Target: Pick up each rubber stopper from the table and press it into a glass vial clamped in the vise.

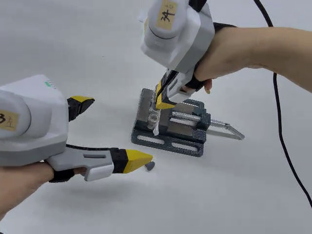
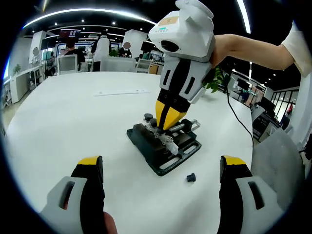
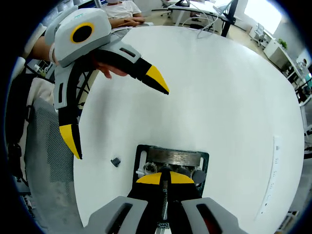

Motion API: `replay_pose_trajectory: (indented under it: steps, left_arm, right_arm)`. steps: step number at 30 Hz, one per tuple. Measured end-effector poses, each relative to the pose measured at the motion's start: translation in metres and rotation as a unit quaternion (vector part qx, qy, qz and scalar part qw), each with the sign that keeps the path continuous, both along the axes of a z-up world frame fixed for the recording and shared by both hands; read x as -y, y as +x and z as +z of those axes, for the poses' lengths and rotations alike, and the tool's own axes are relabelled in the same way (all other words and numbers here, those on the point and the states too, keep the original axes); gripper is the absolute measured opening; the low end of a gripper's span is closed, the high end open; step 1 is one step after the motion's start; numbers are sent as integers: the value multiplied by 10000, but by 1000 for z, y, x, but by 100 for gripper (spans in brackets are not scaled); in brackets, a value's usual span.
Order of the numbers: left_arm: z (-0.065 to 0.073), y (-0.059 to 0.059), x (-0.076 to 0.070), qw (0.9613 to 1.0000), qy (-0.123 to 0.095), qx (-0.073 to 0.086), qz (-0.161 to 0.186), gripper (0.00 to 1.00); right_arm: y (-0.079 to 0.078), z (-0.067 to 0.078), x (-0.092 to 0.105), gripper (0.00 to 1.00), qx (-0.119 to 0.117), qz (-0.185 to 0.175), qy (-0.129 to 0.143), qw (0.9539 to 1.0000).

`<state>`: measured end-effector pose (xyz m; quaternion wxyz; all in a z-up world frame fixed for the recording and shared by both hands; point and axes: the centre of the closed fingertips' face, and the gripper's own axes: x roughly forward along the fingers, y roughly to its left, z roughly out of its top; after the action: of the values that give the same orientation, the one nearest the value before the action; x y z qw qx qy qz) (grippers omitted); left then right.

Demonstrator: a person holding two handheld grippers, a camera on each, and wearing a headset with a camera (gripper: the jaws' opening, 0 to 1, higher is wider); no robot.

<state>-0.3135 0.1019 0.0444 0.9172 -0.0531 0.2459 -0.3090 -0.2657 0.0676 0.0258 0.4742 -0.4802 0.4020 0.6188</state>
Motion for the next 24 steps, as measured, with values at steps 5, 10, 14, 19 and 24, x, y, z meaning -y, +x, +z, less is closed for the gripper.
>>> replay_pose_trajectory:
  steps: [5,10,14,19,24]
  left_arm:
    - [2,2,3,10000,-30,27,-21,99]
    - [1,2,4,10000,-48,23,-44,99]
    - [-1,0,5,10000,-61,3,-60,99]
    - [-1,-1,5,10000,-58,-10,-56,99]
    - [0,1,5,10000,-64,8,-44,99]
  right_arm:
    - [-2,0,0,0,271,166,-151,9994]
    - [-3,1,1,0,314,28,-390,9987]
    - [0,0,-2,0,262,56,-623,9977]
    - [-4,0,0,0,336,1,-949,9949]
    - [-4,0,1,0,443,146,-1100,9928]
